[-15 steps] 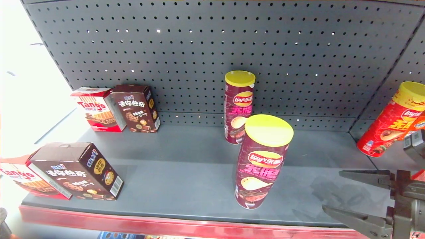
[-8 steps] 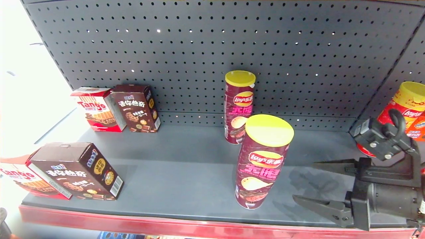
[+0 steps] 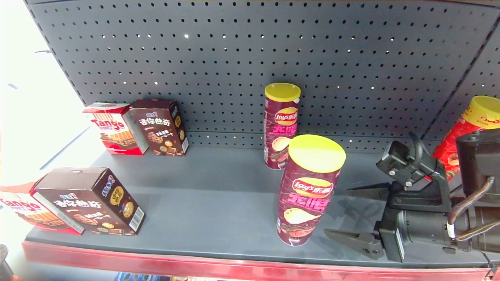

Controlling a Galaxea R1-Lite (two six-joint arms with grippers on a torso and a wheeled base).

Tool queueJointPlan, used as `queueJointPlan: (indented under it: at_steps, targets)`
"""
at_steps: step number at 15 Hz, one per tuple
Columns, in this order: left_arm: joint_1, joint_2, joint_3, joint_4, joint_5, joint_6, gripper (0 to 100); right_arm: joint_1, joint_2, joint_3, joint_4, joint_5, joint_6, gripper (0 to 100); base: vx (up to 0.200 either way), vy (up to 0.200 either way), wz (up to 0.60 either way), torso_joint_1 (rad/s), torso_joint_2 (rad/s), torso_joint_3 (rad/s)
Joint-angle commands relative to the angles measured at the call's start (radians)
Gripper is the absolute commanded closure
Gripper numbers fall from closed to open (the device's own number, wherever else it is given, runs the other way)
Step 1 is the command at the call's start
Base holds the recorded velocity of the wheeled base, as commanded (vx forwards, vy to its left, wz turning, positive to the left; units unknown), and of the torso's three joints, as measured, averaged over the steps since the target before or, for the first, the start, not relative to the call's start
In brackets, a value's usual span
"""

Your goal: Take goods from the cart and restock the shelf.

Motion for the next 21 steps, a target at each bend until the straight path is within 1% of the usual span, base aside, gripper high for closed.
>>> queueJointPlan:
  at_steps: [1,9,16,21]
  targets:
    - [0.000,0.002,0.000,0.000,0.000,0.000,0,0.005,0.009,-0.006,-0.001,0.000,0.000,0,0.000,0.000,0.00,0.000,0.00,0.000]
    - [0.000,0.002,0.000,0.000,0.000,0.000,0,-0.001,0.058,-0.037,-0.002,-0.003,0.000,0,0.000,0.000,0.00,0.000,0.00,0.000]
    - [0.000,0.002,0.000,0.000,0.000,-0.002,0,-0.029,0.095,-0.053,-0.022,-0.006,0.000,0,0.000,0.000,0.00,0.000,0.00,0.000]
    - [0.000,0.002,0.000,0.000,0.002,-0.003,0,-0.034,0.078,-0.036,-0.021,-0.009,-0.002,0,0.000,0.000,0.00,0.000,0.00,0.000]
